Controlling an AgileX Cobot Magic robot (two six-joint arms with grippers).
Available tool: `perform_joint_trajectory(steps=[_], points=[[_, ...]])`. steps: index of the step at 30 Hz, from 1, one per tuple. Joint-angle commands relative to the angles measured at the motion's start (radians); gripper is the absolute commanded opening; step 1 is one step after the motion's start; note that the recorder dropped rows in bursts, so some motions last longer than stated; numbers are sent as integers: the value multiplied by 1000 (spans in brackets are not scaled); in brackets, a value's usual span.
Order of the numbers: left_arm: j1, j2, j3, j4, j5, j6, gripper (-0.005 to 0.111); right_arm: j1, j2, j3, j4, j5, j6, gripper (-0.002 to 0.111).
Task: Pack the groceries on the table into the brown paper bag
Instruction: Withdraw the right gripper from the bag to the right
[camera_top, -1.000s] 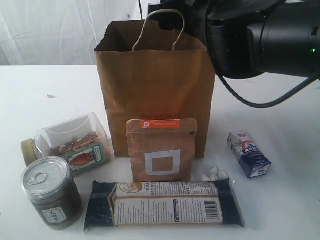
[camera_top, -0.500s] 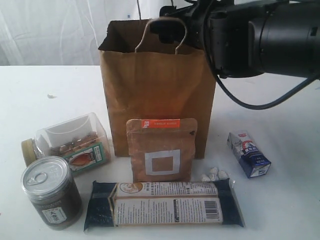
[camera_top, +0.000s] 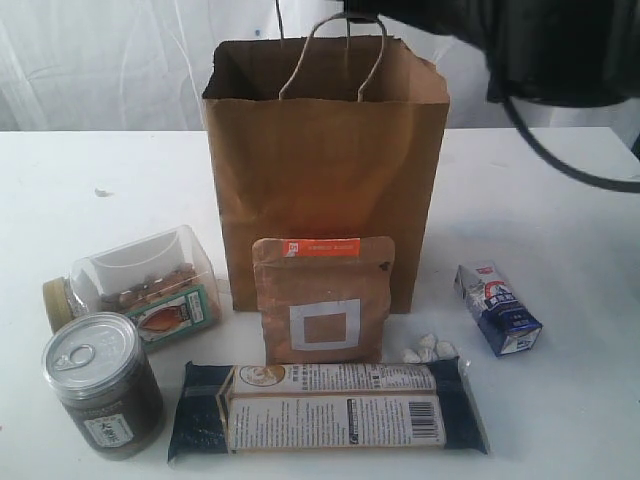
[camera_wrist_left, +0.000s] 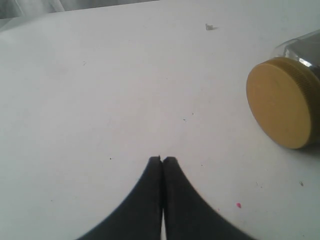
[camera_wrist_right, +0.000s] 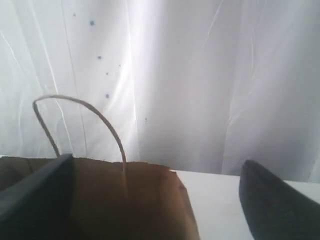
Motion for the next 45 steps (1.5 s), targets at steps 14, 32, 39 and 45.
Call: perform_joint_trajectory(steps=[14,32,39,45], points=[[-2,-5,4,-2,-1,2,0,23,-237,22,85,-633,-606,42],[-2,-5,4,-2,-1,2,0,-170,-259,702,85,-555,-532,0],[-2,-5,4,-2,-1,2,0,-170,-599,801,85,-179,-14,0],[-2,-5,4,-2,-1,2,0,-170,-595,804,85,321,265,0]])
